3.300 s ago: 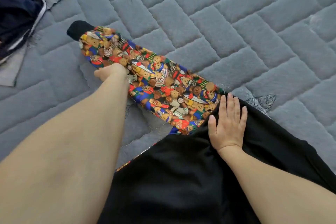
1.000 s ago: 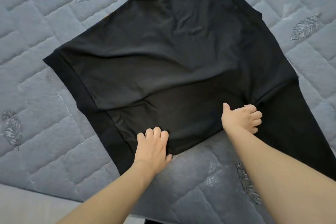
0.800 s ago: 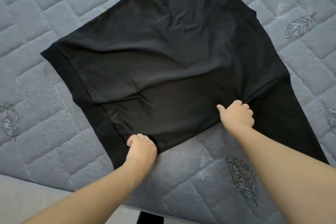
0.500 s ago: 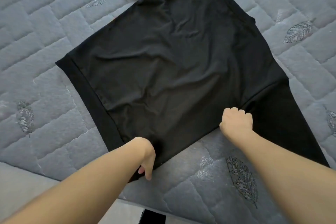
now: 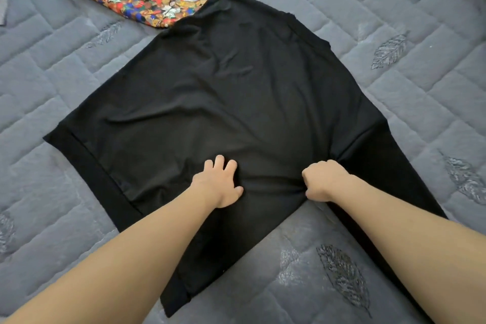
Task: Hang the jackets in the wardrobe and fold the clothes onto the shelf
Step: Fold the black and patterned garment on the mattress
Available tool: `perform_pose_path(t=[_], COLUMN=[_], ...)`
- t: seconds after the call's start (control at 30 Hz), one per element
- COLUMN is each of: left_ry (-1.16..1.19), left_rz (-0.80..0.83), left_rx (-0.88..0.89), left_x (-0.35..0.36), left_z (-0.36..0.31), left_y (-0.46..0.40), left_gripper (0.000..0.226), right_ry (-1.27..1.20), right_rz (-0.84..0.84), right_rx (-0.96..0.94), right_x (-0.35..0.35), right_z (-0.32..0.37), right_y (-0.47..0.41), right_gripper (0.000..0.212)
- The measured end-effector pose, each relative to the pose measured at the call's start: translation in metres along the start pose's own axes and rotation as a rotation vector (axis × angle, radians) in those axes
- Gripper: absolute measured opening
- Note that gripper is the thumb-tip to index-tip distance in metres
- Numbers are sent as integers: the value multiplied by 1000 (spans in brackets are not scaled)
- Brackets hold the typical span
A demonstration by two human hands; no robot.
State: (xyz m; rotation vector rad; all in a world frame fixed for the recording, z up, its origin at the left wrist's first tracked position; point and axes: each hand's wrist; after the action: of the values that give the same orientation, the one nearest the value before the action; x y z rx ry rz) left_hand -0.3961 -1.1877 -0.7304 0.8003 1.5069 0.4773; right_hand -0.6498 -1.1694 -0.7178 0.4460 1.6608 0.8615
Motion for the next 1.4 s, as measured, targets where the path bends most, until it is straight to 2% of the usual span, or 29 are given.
perform_pose_path(t=[0.07,0.13,0.2,0.3,0.37,0.47,0.57,0.67,0.83,0.97,1.07,1.2,1.3,1.4], left_ry=[-26,4,-1,73,165,193,124,42,-15,6,-97,-267,-326,-491], left_rz=[-114,-203,-279,-348,-428,-563,-624,-643,-620,-593,-611,-739,-882,-838], left_rx=[-32,-46,3,28,-73,-179,-145,-90,95,232,361,570,525,447], left_x=[-13,-26,-38,-50,-61,-88,-120,-153,-209,-253,-269,-276,-260,-254], left_z=[7,12,12,5,-3,-11,-11,-13,-26,-48,-65,-72,-74,-81], left_y=[-16,-38,-64,-108,-143,-193,-234,-269,-319,-354,-365,-362,-351,-345], left_gripper=[67,71,72,73,73,74,77,79,68,61,57,45,42,48], right_ry=[-205,-319,-431,-519,-522,-544,-599,-598,-585,-574,-557,-528,-516,-518], right_rz=[-73,-230,-266,-242,-279,-437,-605,-744,-880,-905,-919,-961,-983,-974], right_rx=[70,191,293,403,497,672,836,922,998,1004,1013,1021,1020,1013], right_x=[-6,-7,-13,-23,-25,-35,-55,-63,-57,-55,-52,-51,-51,-52], right_z=[-12,-22,-31,-51,-64,-77,-96,-112,-113,-112,-113,-112,-111,-112], right_y=[-12,-27,-47,-88,-117,-156,-187,-208,-218,-220,-222,-226,-225,-224], right_gripper=[32,53,71,76,79,87,94,91,71,53,49,46,44,44])
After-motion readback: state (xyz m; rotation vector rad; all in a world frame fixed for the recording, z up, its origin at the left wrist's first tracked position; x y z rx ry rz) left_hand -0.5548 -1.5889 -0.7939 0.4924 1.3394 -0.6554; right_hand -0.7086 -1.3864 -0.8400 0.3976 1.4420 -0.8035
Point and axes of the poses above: each hand's wrist, its own y-axis away from the middle knuckle, its own x-axis out of the palm, z = x × y, and after that the axes turned 4 degrees about y, right-handed
